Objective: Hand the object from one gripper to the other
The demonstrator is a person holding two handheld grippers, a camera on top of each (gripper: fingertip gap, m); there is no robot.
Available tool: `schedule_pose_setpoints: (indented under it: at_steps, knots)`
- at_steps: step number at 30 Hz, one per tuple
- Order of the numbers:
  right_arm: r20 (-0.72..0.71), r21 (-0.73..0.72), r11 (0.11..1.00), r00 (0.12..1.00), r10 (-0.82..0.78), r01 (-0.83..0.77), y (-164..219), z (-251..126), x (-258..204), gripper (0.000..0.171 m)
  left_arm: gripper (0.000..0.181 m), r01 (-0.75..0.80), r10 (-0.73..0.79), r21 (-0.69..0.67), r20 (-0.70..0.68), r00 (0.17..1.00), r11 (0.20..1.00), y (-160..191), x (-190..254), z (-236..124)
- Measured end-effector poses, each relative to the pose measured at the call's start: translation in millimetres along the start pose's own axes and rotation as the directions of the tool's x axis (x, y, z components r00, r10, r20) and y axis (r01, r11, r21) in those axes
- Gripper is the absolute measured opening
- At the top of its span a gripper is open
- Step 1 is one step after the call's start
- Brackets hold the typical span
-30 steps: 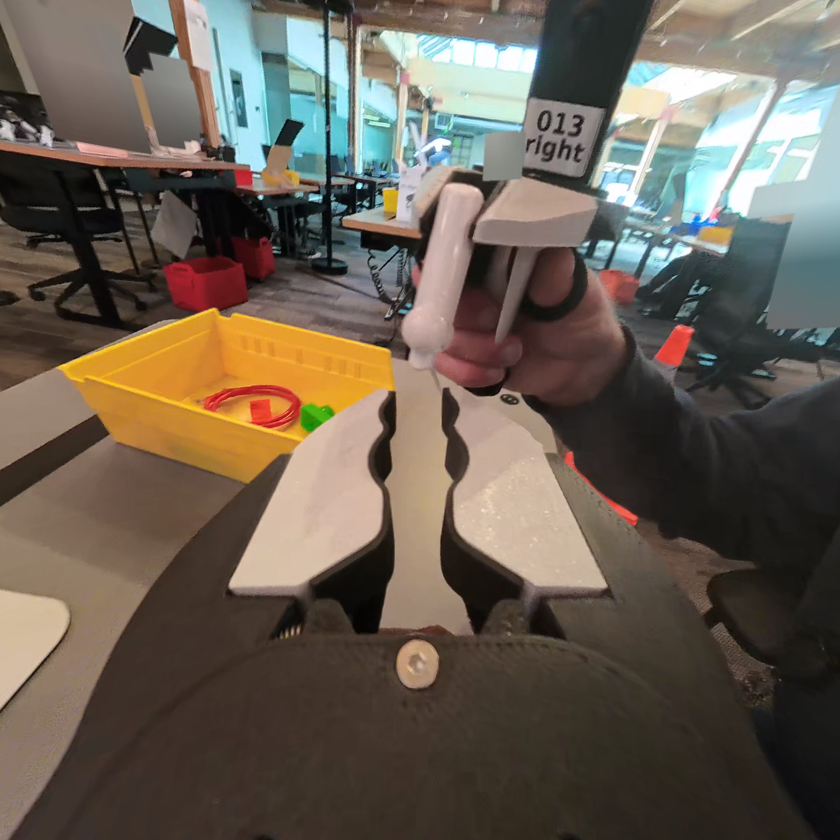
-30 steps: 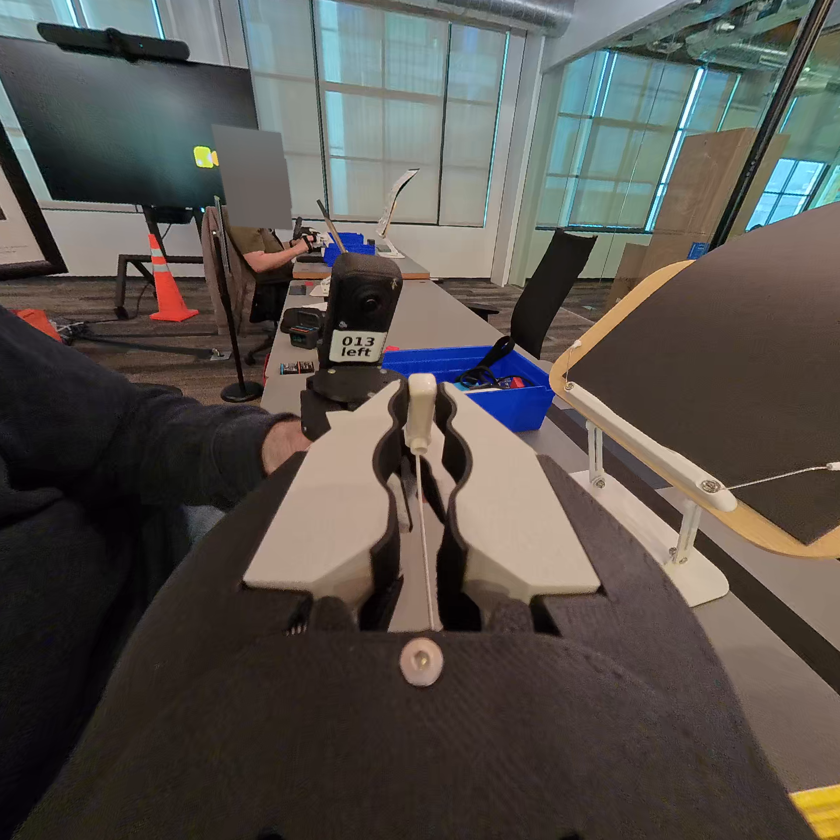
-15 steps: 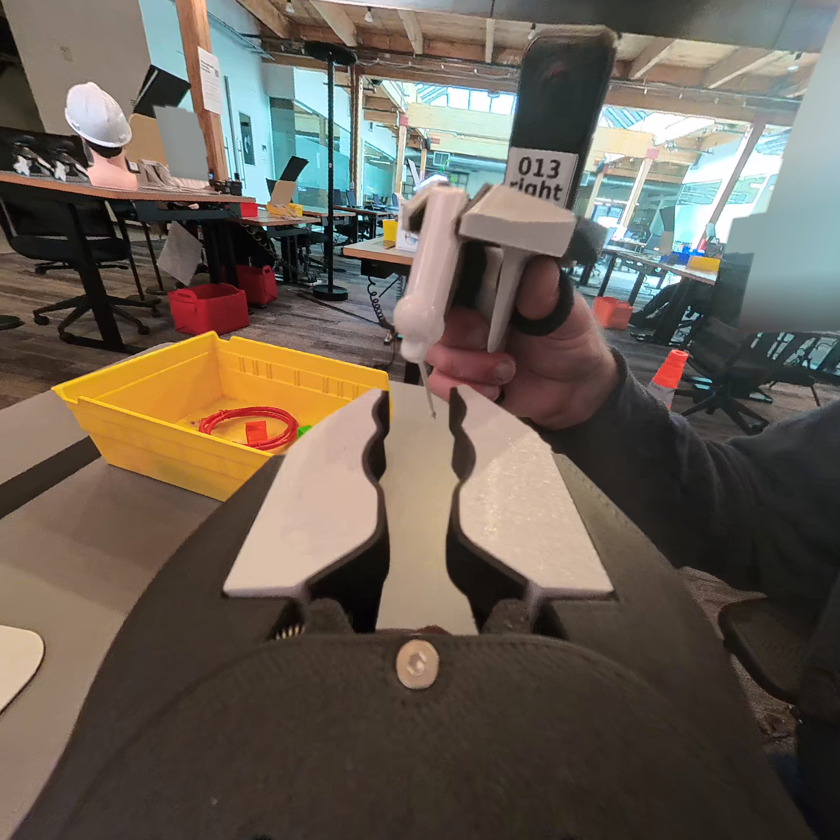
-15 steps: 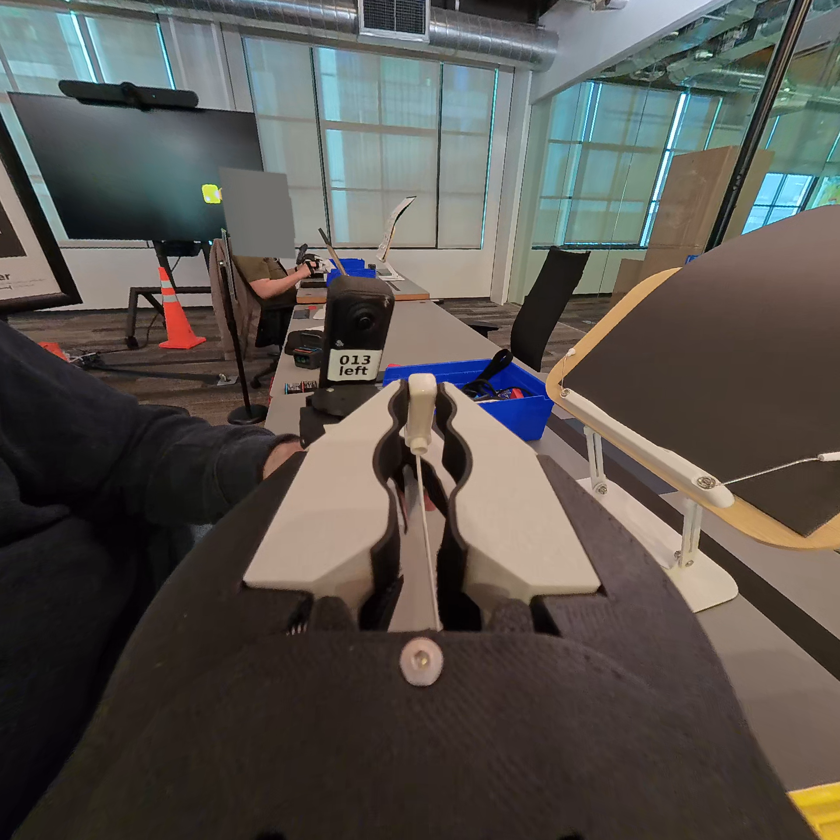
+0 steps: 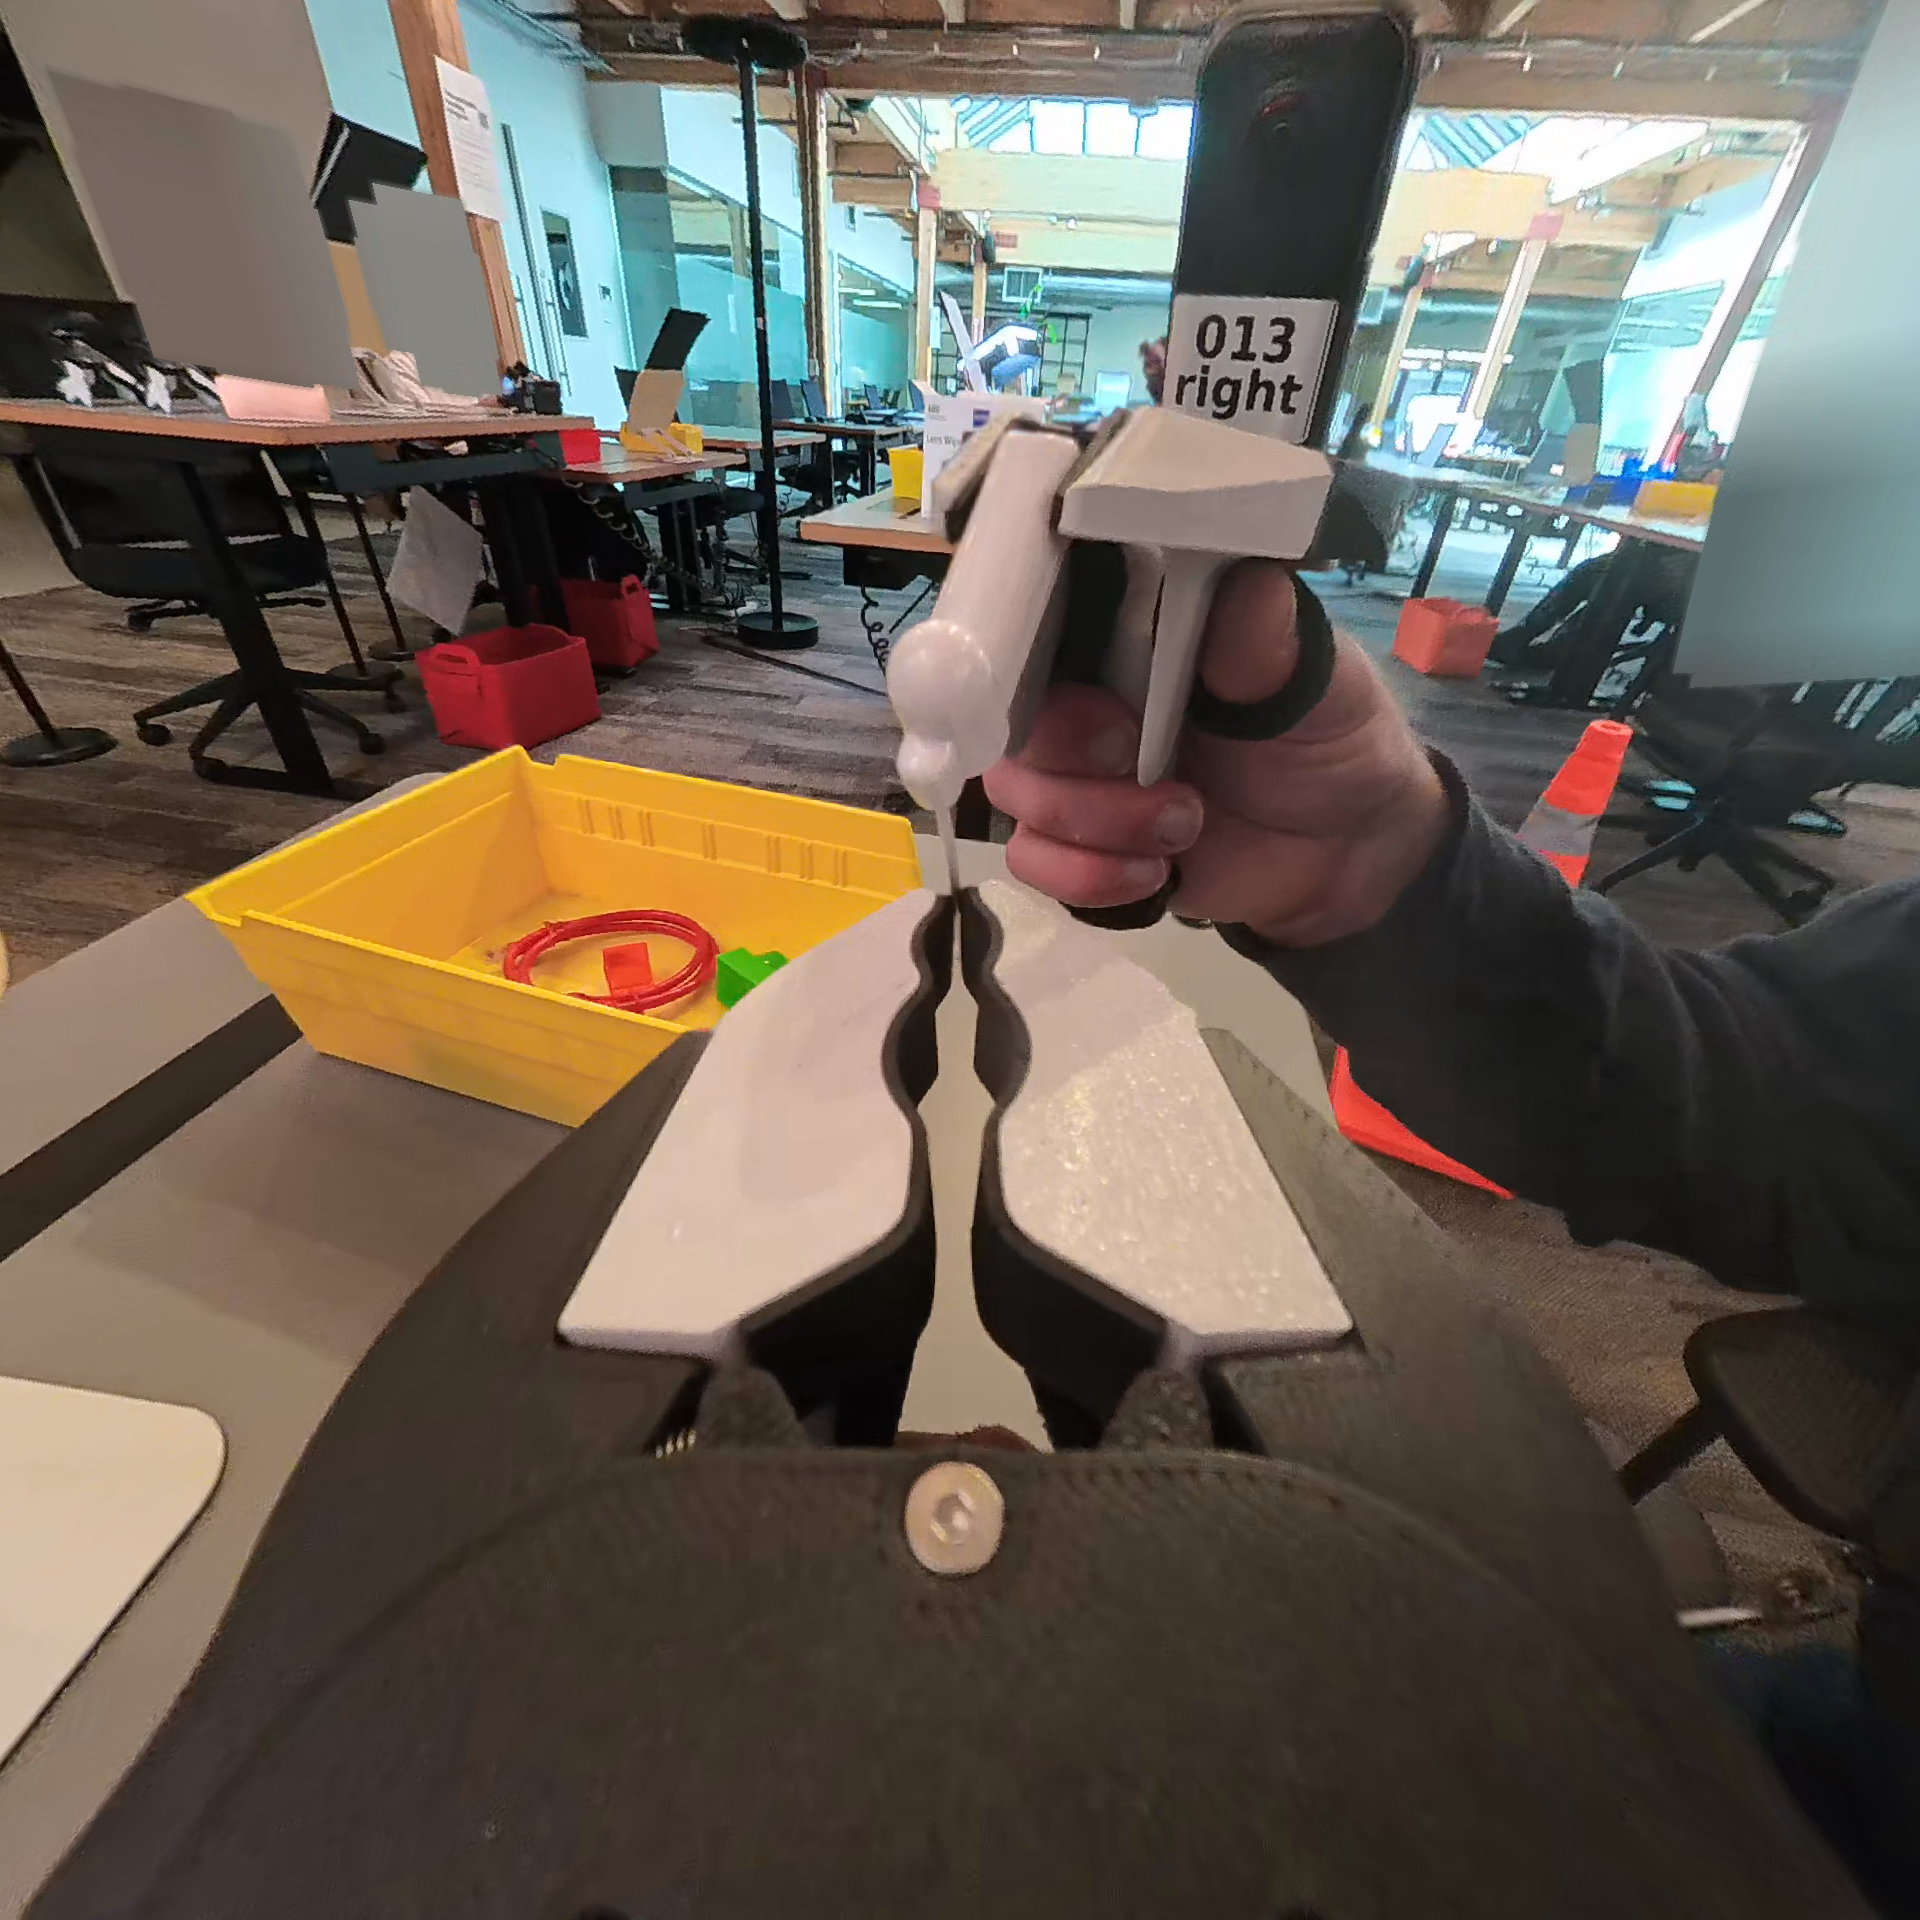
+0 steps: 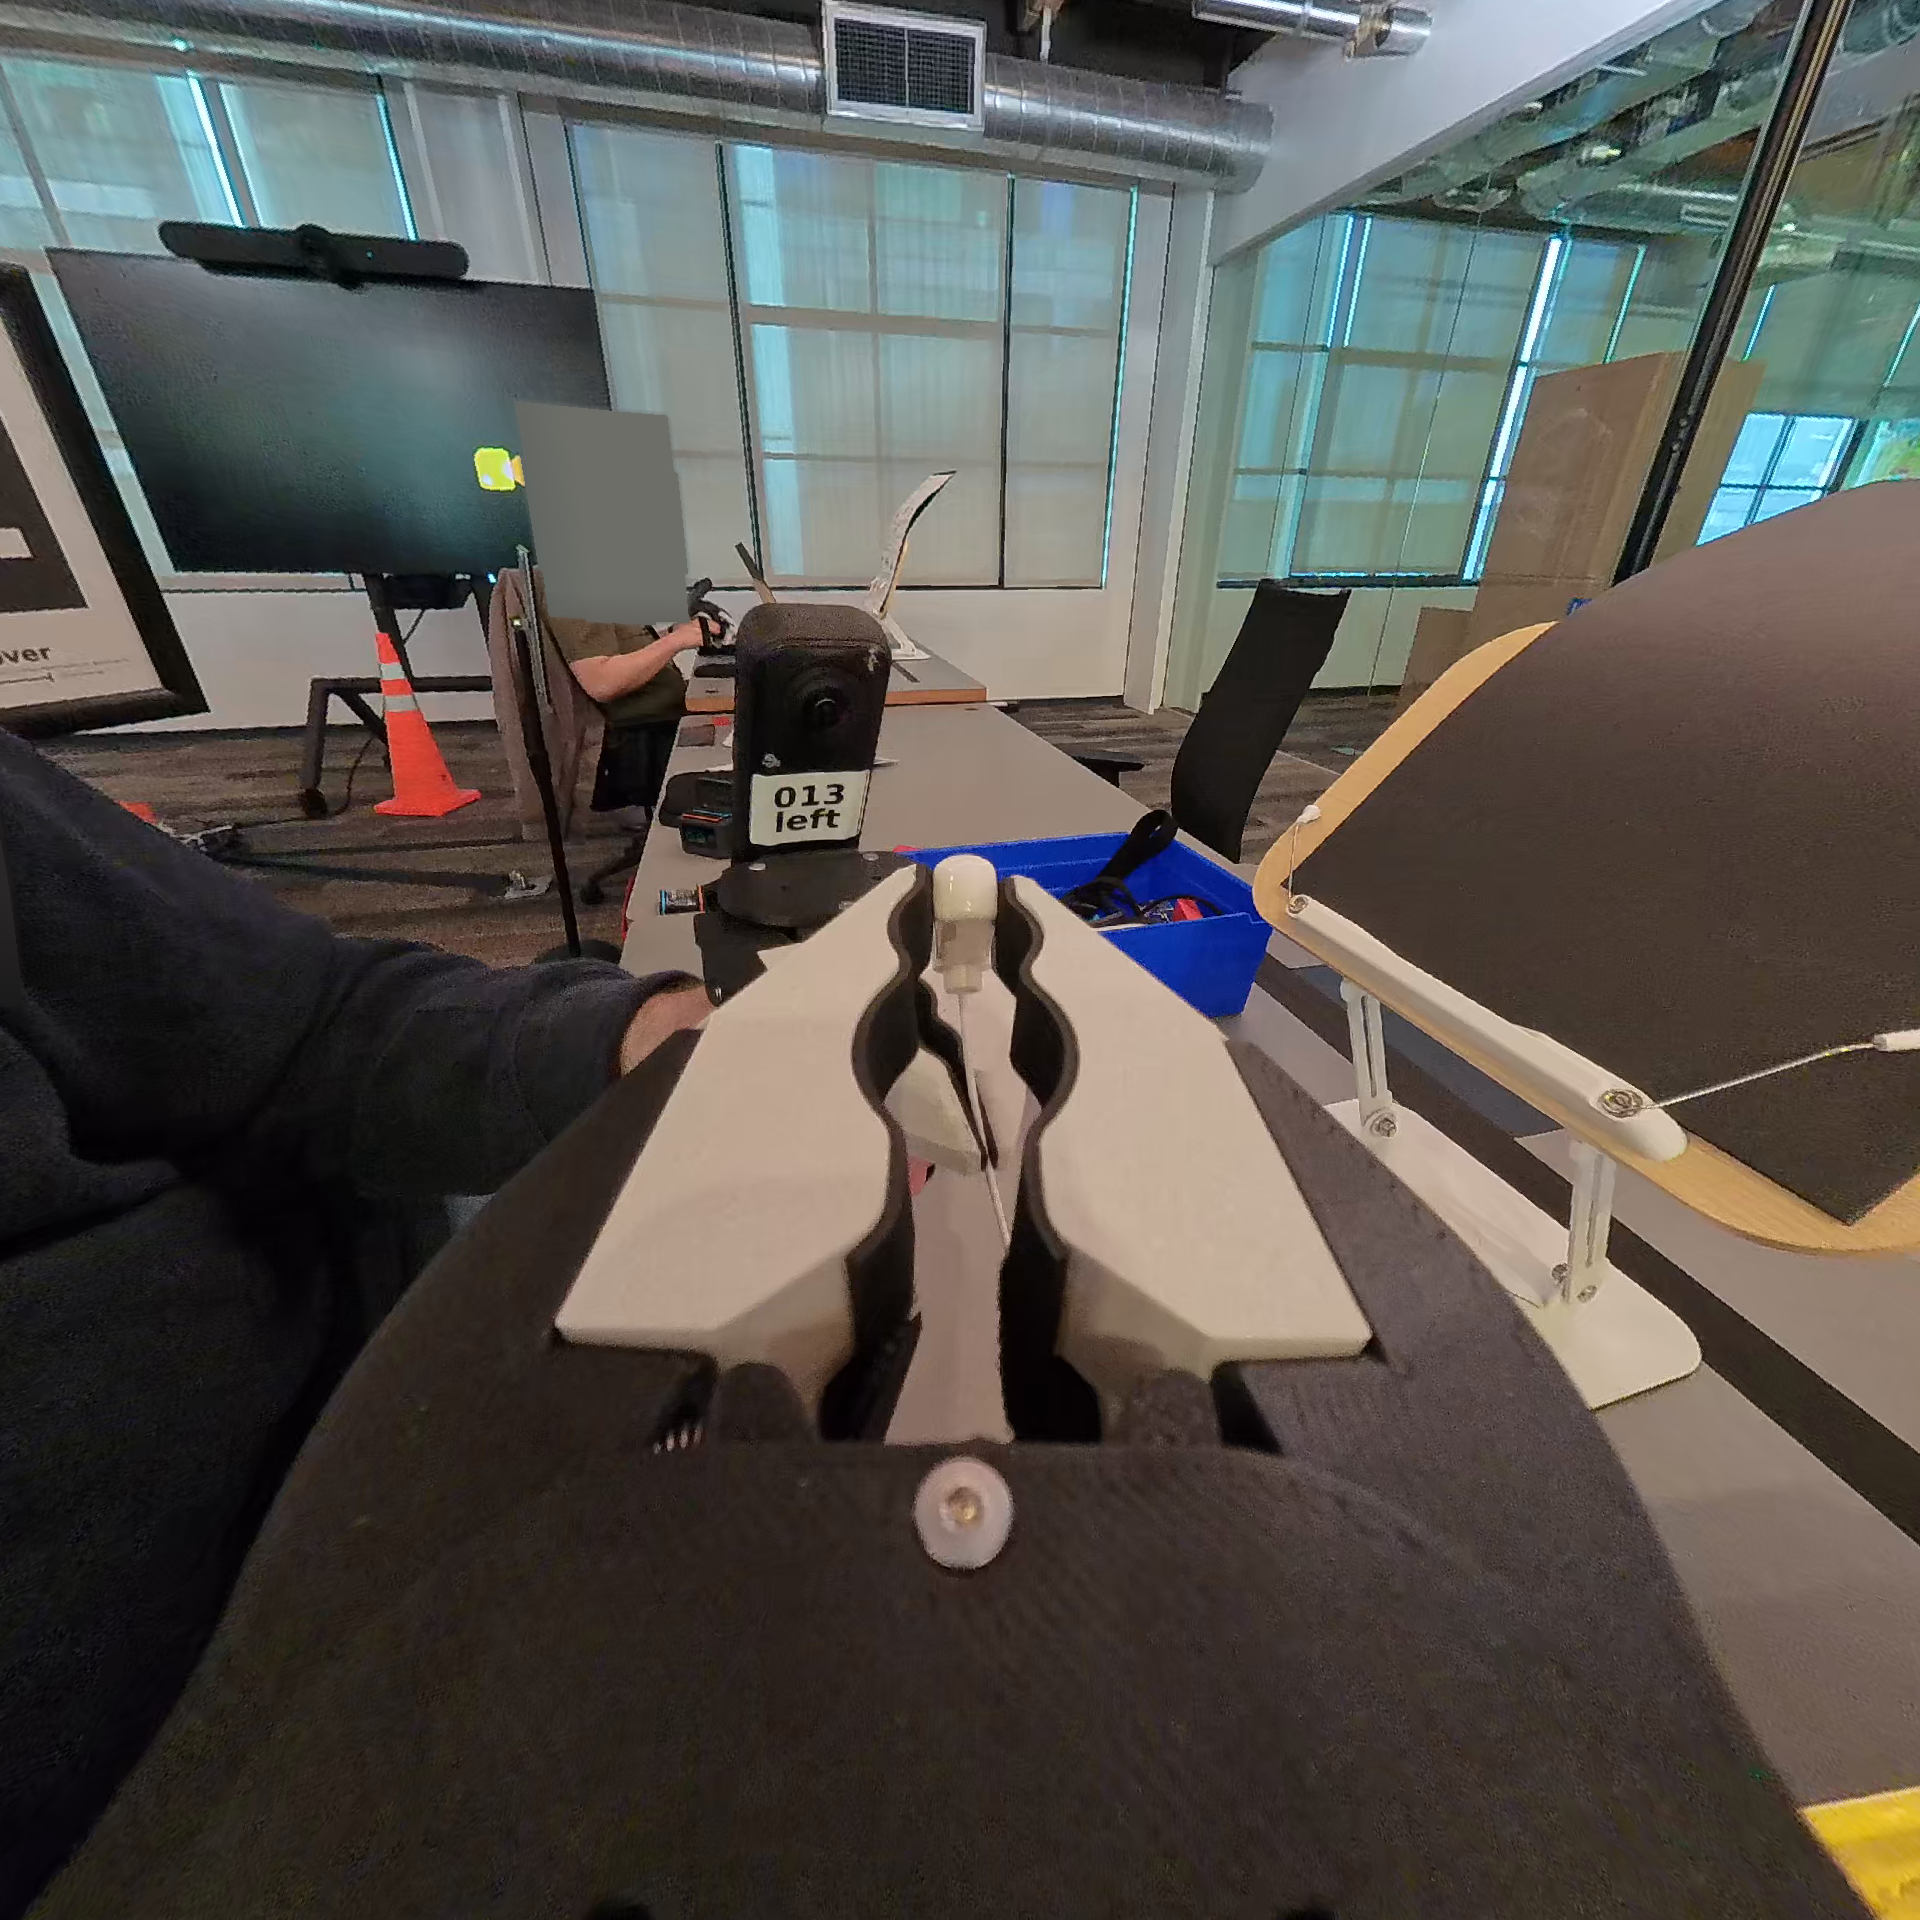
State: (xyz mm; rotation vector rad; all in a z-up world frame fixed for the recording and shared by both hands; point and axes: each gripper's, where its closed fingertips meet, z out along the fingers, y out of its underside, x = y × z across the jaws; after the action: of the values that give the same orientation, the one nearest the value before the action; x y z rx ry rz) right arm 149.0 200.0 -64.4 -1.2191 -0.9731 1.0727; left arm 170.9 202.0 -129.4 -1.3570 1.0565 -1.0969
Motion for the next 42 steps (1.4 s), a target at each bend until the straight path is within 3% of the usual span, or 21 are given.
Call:
schedule_pose_setpoints:
  at_steps: [7,11,16,20,27,33,39,42]
  knots:
    - [0.009,0.004,1.000,1.000,0.005,-0.005,-2,-4,-1,0.009,0.001,-0.071,0.073,-0.095,0.016,0.997,0.993,-2,-3,-7]
    - [-0.014,-0.034,0.999,1.000,-0.012,0.012,2,-10,-2,0.022,0.001,-0.122,0.131,-0.195,0.033,0.991,0.973,-2,-11,-13]
    - [-0.048,-0.030,1.000,0.999,-0.007,0.006,2,-29,0,0.031,0.001,-0.278,0.339,-0.449,0.059,0.939,0.849,8,-29,-23]
    - [-0.072,-0.040,0.999,0.997,-0.016,0.013,4,-38,-2,0.032,0.001,-0.340,0.430,-0.538,0.048,0.901,0.771,6,-36,-25]
    - [-0.088,-0.091,0.996,0.996,-0.011,0.003,16,-22,-7,0.041,0.001,-0.482,0.704,-0.674,0.081,0.705,0.560,-3,-53,-24]
    - [-0.232,-0.120,0.993,0.972,-0.037,0.009,28,-7,6,0.043,0.001,-0.529,0.876,-0.772,0.074,0.476,0.353,-14,-60,-22]
    - [-0.276,-0.163,0.986,0.959,-0.066,0.021,36,2,8,0.036,0.001,-0.551,0.936,-0.811,-0.011,0.352,0.198,-16,-59,-19]
    - [-0.269,-0.145,0.989,0.963,-0.033,-0.006,30,2,10,0.032,0.001,-0.545,0.966,-0.833,-0.055,0.251,0.095,-21,-62,-20]
